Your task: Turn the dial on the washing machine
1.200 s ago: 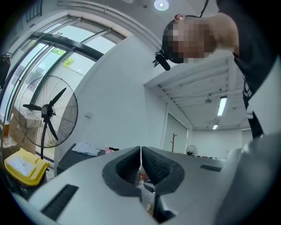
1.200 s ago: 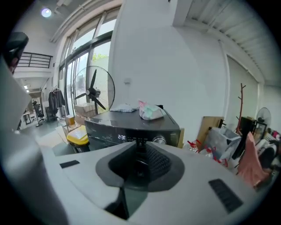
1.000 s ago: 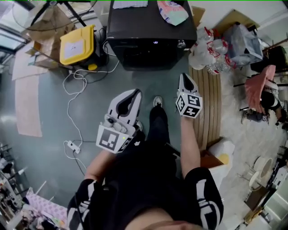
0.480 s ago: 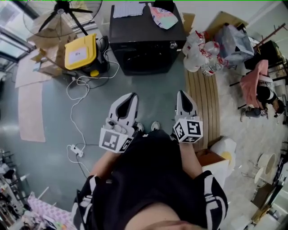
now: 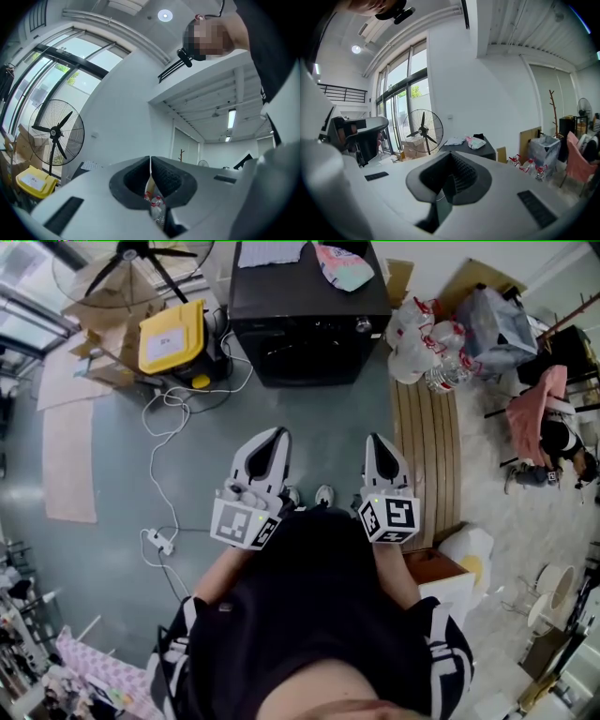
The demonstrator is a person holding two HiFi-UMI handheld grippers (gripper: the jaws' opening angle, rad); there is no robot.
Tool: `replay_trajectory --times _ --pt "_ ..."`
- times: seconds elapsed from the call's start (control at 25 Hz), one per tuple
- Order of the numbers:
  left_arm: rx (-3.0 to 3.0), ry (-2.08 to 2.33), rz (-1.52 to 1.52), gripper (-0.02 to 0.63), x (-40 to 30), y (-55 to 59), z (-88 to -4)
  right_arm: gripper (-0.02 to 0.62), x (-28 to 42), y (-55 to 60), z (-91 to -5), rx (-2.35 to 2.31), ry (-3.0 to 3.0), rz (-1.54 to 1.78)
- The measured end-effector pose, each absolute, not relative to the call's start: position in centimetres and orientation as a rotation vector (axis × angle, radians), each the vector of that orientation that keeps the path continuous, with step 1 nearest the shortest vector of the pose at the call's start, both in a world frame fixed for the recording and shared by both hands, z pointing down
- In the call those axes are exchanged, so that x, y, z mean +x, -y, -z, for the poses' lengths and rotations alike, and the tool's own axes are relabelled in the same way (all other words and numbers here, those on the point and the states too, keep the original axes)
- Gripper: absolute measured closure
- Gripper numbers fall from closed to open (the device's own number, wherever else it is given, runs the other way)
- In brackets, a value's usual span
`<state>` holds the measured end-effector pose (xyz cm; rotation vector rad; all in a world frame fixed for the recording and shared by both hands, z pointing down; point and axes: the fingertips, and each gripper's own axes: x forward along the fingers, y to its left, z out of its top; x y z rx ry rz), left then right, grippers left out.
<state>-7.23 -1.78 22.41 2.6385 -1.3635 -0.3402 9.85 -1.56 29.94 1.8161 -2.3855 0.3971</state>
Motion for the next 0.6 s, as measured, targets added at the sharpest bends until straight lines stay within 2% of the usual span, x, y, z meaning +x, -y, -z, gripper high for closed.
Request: replay_trajectory --times 0.6 --pt "2.645 1.369 0.333 0.578 -7.6 2.4 -22.3 0.571 9.0 2.8 -29.6 1.803 2.398 -0.383"
